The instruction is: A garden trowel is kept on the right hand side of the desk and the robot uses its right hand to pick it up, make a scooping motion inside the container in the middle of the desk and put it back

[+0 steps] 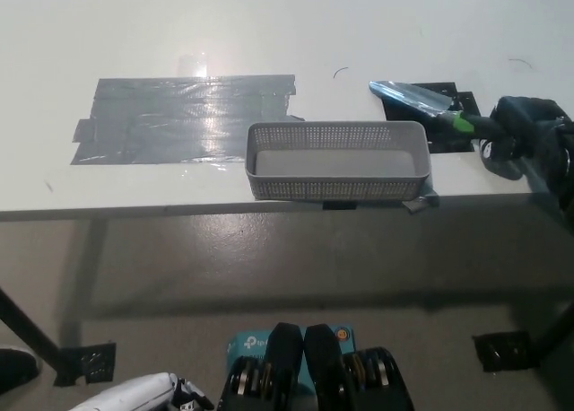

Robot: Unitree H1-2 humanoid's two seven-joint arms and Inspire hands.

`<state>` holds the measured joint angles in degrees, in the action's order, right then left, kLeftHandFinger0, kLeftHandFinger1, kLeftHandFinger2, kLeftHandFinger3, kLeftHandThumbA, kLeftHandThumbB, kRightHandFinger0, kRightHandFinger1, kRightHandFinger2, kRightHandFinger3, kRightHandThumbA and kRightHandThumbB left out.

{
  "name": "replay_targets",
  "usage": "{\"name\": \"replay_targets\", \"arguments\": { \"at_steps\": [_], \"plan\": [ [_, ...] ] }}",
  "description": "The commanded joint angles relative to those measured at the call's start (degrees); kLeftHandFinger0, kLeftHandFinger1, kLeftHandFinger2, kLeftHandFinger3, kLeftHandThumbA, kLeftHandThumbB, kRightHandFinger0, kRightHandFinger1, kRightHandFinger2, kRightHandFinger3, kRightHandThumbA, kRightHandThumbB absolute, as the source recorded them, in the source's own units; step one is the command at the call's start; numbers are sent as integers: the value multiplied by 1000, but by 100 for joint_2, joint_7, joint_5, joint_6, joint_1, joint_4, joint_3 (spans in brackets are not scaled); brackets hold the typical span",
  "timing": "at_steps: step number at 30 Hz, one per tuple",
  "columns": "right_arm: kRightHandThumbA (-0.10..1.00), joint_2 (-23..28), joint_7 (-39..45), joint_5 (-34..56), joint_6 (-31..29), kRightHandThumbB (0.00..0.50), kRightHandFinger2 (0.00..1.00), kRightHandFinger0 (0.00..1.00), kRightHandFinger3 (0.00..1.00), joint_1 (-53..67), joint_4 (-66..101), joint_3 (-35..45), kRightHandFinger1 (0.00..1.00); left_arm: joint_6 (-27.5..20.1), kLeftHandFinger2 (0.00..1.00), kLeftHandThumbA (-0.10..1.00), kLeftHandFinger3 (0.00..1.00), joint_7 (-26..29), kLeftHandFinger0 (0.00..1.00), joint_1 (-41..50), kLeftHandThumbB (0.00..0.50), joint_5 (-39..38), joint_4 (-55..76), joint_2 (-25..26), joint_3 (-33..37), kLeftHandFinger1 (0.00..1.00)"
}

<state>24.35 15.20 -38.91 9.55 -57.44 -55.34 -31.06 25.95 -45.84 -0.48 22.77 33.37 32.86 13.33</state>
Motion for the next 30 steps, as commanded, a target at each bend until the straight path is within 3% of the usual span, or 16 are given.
{"name": "replay_targets", "arguments": {
  "at_steps": [1,4,9,11,22,27,30],
  "plan": [
    [659,113,1201,-101,452,500,1000,1000,1000,-115,297,-255,1000,44,767,1000,938,194,675,5,181,19,101,141,-68,695],
    [736,214,1632,22,543,500,1000,1000,1000,-160,602,-255,1000,-1,739,1000,918,227,628,15,192,15,88,129,-81,655],
    [836,309,1910,76,476,500,1000,1000,1000,-278,682,-249,1000,47,752,1000,911,202,640,-55,208,4,65,123,-81,666],
    [885,420,2102,101,480,500,1000,1000,1000,-301,801,-243,1000,-14,750,1000,907,217,634,-45,175,-20,45,114,-77,662],
    [896,883,2571,94,461,500,1000,1000,1000,-152,1911,-127,1000,-92,752,1000,902,301,647,30,186,34,53,135,-103,667],
    [854,1402,3159,230,460,500,1000,1000,1000,-245,3084,59,1000,-51,758,1000,909,305,654,55,191,44,63,131,-99,675],
    [780,1596,3038,423,499,500,1000,1000,1000,-151,3723,421,1000,-87,754,1000,904,319,651,71,178,47,85,118,-97,666]
  ]
}}
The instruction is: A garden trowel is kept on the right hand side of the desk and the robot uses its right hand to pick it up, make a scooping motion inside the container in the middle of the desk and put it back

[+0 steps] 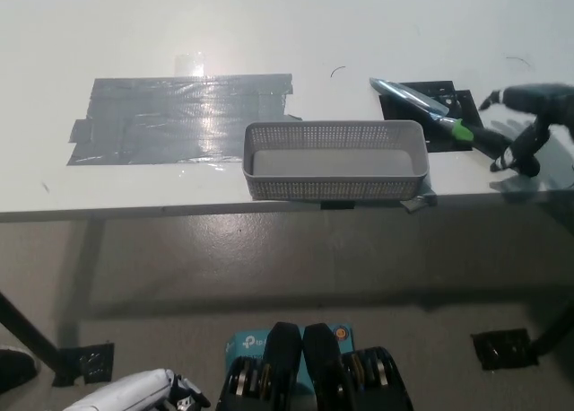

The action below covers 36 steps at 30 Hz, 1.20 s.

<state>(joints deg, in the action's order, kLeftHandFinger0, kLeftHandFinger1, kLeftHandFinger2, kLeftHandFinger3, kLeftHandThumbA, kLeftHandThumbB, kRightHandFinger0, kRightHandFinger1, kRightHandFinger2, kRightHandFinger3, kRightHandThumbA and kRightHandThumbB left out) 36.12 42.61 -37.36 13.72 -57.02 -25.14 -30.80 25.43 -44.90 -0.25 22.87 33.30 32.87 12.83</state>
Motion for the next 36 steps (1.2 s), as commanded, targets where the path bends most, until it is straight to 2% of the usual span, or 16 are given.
{"name": "replay_targets", "arguments": {
  "at_steps": [1,4,5,8,9,12,14,15,19,22,24,28,32,33,35,36],
  "plan": [
    [759,456,286,275,147,500,1000,1000,1000,-137,945,497,1000,-14,754,1000,903,213,650,45,177,38,92,119,-45,665],
    [658,476,27,494,348,500,1000,1000,1000,255,1749,1054,1000,-10,751,1000,894,206,640,44,177,54,102,112,-33,655],
    [642,359,-523,629,286,500,1000,1000,1000,724,2325,1525,1000,-84,748,1000,892,211,633,11,171,35,57,123,-32,650],
    [551,-23,-1053,725,160,362,1000,1000,1000,1413,2929,2047,1000,-36,764,1000,914,193,648,-14,171,9,40,110,-40,673],
    [562,-154,-1145,736,153,321,1000,1000,1000,1639,3120,2149,1000,-55,762,1000,915,194,648,-23,167,2,28,109,-36,672],
    [460,-666,-1428,841,-2,244,1000,1000,1000,2220,3437,2442,1000,-80,753,1000,906,197,645,-67,171,0,-5,86,-18,665],
    [429,-891,-1533,893,-105,225,1000,1000,1000,2492,3548,2572,1000,-67,756,1000,912,173,645,-59,170,1,5,86,10,668],
    [365,-1122,-1748,1003,-349,205,1000,1000,1000,2719,3535,2625,1000,-59,751,1000,905,182,634,-53,173,-3,10,73,5,657],
    [336,-1847,-2256,1243,-1054,171,1000,1000,1000,3450,3334,2665,1000,-70,753,1000,910,237,639,-63,187,27,-22,15,18,662],
    [333,-2024,-2383,1210,-1245,171,1000,1000,1000,3613,3198,2661,1000,-109,736,1000,899,280,639,-142,191,48,-80,-44,35,656],
    [213,-2332,-2581,1302,-1613,164,1000,1000,1000,3891,2860,2551,1000,-204,716,1000,887,304,641,-112,163,8,-88,-43,16,647],
    [165,-2730,-2954,1369,-2129,177,1000,1000,1000,4331,2194,2488,1000,-237,749,1000,917,278,657,-88,146,-8,-127,-73,42,665],
    [107,-2741,-2936,1354,-2279,197,1000,1000,1000,4281,1707,2428,1000,-310,733,1000,910,344,655,-61,101,-47,-155,-91,-44,650],
    [99,-2727,-2936,1335,-2294,197,1000,941,1000,4287,1683,2414,1000,-379,718,1000,890,379,647,-28,98,-60,-166,-96,-64,637],
    [66,-2671,-2914,1274,-2252,194,978,926,1000,4270,1708,2361,1000,-409,709,1000,885,419,632,-12,92,-59,-165,-114,-83,626],
    [6,-2645,-2947,1194,-2282,192,938,869,1000,4229,1679,2312,954,-374,705,1000,872,445,612,-43,89,-54,-172,-133,-100,619]
  ]
}}
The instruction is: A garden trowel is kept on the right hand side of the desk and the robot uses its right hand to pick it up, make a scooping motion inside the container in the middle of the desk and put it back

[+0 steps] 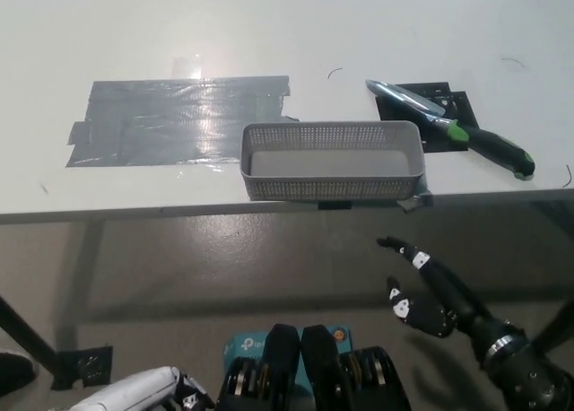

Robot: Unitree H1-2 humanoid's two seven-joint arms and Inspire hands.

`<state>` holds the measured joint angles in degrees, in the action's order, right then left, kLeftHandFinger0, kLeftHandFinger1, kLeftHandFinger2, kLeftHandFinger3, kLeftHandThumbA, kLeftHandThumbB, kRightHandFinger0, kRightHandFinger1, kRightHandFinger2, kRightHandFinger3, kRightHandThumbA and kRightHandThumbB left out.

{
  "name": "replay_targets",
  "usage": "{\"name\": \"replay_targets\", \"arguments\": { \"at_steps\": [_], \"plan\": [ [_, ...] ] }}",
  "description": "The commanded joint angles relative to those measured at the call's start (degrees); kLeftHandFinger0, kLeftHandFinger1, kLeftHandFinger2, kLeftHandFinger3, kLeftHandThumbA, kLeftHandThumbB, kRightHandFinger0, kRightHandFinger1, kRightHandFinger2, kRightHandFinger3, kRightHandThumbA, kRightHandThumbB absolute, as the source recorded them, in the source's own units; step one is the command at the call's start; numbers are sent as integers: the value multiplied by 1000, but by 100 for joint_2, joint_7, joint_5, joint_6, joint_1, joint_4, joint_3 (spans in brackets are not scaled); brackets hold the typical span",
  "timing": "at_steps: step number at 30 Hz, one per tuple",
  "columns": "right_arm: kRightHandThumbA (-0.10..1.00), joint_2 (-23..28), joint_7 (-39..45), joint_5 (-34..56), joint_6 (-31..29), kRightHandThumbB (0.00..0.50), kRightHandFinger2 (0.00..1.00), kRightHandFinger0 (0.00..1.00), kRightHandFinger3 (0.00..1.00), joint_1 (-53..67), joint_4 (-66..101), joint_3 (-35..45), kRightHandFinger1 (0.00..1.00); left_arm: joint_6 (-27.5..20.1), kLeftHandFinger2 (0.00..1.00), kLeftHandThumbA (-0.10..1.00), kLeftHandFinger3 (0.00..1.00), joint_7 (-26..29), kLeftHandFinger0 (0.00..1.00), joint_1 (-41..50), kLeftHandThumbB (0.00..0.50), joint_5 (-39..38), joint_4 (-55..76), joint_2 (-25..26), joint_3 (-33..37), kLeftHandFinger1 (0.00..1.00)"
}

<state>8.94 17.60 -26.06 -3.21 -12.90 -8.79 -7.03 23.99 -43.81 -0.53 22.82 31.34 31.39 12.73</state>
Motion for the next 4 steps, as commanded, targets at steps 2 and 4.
{"name": "replay_targets", "arguments": {
  "at_steps": [2,4],
  "plan": [
    [-4,99,-476,66,-599,192,923,852,1000,-211,34,-77,935,-239,703,1000,869,351,606,-57,88,-56,-2,7,-81,618],
    [7,145,-459,49,-655,169,906,823,1000,-224,1,-126,909,-261,709,1000,873,369,608,-76,93,-64,-42,-4,-81,625]
  ]
}}
